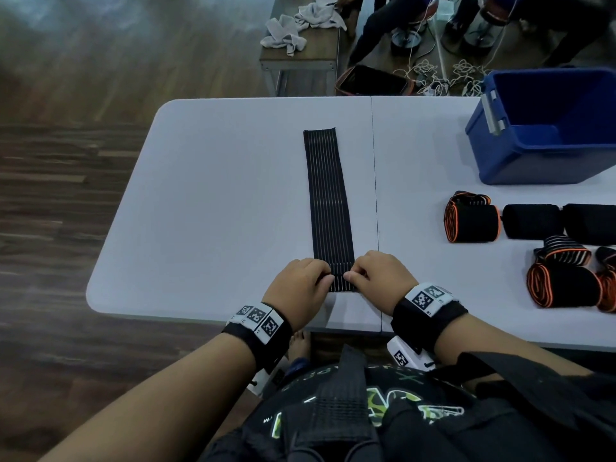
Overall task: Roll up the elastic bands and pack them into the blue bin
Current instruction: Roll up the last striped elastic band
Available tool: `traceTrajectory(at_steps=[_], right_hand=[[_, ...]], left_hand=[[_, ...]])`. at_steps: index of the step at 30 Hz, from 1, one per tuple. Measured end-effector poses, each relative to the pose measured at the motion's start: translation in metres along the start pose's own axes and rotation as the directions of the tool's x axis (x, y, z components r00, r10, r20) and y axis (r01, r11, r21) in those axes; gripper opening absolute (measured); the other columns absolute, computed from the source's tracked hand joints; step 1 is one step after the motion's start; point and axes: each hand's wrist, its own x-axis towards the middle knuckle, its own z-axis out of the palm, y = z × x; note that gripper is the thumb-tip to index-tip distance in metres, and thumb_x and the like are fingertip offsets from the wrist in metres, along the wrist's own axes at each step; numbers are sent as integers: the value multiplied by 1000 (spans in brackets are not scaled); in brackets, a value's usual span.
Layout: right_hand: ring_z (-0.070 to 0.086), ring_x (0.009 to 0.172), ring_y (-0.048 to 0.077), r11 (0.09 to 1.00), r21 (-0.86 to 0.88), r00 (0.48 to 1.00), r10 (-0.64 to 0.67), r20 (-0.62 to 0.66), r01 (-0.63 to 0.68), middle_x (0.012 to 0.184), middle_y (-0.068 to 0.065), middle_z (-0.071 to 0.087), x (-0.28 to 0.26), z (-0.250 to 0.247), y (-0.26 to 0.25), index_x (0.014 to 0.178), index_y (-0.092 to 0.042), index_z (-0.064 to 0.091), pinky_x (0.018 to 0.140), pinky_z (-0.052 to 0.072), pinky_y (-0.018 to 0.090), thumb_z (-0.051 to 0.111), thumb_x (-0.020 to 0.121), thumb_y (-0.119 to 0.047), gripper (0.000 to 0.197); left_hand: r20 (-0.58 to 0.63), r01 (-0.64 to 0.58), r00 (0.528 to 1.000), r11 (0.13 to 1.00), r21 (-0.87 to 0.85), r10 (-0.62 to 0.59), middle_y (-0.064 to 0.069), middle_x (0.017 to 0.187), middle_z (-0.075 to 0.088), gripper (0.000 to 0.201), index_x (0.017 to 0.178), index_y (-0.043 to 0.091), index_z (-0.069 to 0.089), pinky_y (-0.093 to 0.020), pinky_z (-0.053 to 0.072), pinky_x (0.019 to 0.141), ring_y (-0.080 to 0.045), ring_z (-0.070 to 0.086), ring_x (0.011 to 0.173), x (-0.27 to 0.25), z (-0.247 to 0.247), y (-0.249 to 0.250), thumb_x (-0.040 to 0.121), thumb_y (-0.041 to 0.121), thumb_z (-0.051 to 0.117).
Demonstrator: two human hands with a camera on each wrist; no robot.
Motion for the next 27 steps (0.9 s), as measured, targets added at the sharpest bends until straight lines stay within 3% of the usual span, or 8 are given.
traceTrajectory(at_steps=[5, 12, 15, 18, 20, 23, 25, 27], right_hand=[[58, 82, 16, 998, -13, 998, 63, -5, -63, 82, -5, 60, 3, -1, -6, 82, -21, 60, 76, 49, 33, 60, 93, -40, 23], [61, 81, 13, 987, 141, 997, 71, 9, -72, 83, -8, 64, 1, -5, -6, 94, -26, 58, 75, 50, 28, 72, 86, -33, 18], [56, 89, 10, 999, 32, 994, -21, 104, 18, 98, -9, 58, -4, -5, -4, 108, -26, 60, 83, 50, 28, 78, 78, -38, 37], [51, 107, 16, 990, -102, 987, -81, 136, 95, 116, -4, 51, -4, 1, -2, 123, -23, 58, 94, 44, 29, 73, 83, -30, 43], [50, 110, 19, 989, -93, 992, -106, 68, 112, 117, -2, 50, -2, 1, -2, 119, -21, 63, 96, 44, 31, 69, 87, -26, 33], [53, 107, 19, 995, -24, 996, -92, 20, 93, 118, -2, 54, 3, -4, -5, 112, -18, 67, 96, 45, 32, 65, 91, -28, 23], [56, 105, 19, 998, 24, 997, -66, 38, 66, 117, -1, 57, 7, -9, -7, 110, -17, 68, 94, 44, 30, 62, 94, -28, 21], [57, 100, 19, 998, 56, 999, -32, 37, 30, 109, 1, 60, 11, -15, -10, 106, -16, 69, 91, 45, 32, 60, 95, -28, 18]], left_hand=[[64, -38, 997, 999, 29, 36, 3, 109, 63, 34, 115, 21, 61, -26, 43, 82, -18, 56, 97, 0, -1, -8, 86, 34, 74], [75, -112, 991, 992, 65, 107, -6, 111, 65, 31, 105, 15, 75, -38, 55, 79, -28, 61, 96, -1, 3, -16, 77, 24, 84], [42, -147, 989, 988, 54, 145, -8, 102, 67, 23, 98, 12, 76, -42, 57, 71, -29, 63, 88, 0, 5, -18, 76, 16, 80], [14, -168, 986, 984, 61, 167, -7, 98, 68, 18, 99, 10, 75, -43, 56, 70, -28, 63, 84, 1, 4, -17, 83, 18, 72], [11, -130, 991, 991, 38, 130, -5, 99, 68, 20, 107, 13, 70, -42, 54, 76, -26, 62, 87, 4, 0, -13, 89, 20, 67], [36, 55, 998, 996, -76, -52, 7, 106, 67, 31, 124, 22, 54, -24, 47, 80, -12, 60, 90, 8, -7, -10, 95, 27, 63], [40, 157, 988, 969, -193, -152, 11, 107, 67, 34, 123, 27, 48, -15, 42, 76, -1, 58, 83, 8, -9, -13, 94, 29, 66], [28, 224, 974, 937, -268, -225, 9, 104, 68, 30, 115, 30, 50, -14, 43, 76, 0, 61, 85, 9, -9, -18, 92, 28, 68]])
